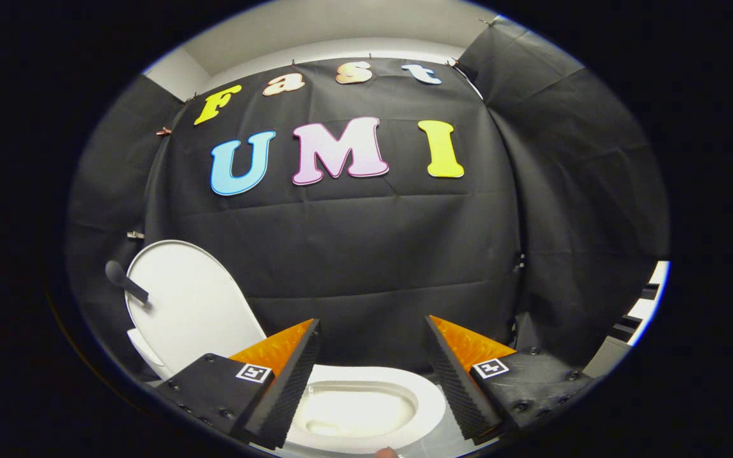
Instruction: Open the toilet lid.
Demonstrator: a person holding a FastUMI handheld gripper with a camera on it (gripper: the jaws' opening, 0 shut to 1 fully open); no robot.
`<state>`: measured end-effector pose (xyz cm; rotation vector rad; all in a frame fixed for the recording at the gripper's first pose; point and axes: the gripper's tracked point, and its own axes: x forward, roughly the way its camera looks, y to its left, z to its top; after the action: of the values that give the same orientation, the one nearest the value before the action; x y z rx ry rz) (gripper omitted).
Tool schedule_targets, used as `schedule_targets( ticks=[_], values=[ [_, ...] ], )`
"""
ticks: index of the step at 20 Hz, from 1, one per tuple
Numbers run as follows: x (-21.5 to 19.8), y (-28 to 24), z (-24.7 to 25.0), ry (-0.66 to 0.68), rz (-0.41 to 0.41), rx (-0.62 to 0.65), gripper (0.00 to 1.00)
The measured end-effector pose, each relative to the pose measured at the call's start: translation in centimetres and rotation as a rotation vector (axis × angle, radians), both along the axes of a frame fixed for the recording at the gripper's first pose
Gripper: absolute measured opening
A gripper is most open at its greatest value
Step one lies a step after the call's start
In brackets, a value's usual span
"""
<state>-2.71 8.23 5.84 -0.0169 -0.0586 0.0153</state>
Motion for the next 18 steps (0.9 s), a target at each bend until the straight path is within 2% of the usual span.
schedule_targets(
  ticks=[4,18],
  values=[
    [-0.4,-0.4,0.8,-0.049,0.004,0.000,0.99],
    [-0.1,-0.8,-0.8,0.000,-0.014,-0.006,0.99]
  ],
)
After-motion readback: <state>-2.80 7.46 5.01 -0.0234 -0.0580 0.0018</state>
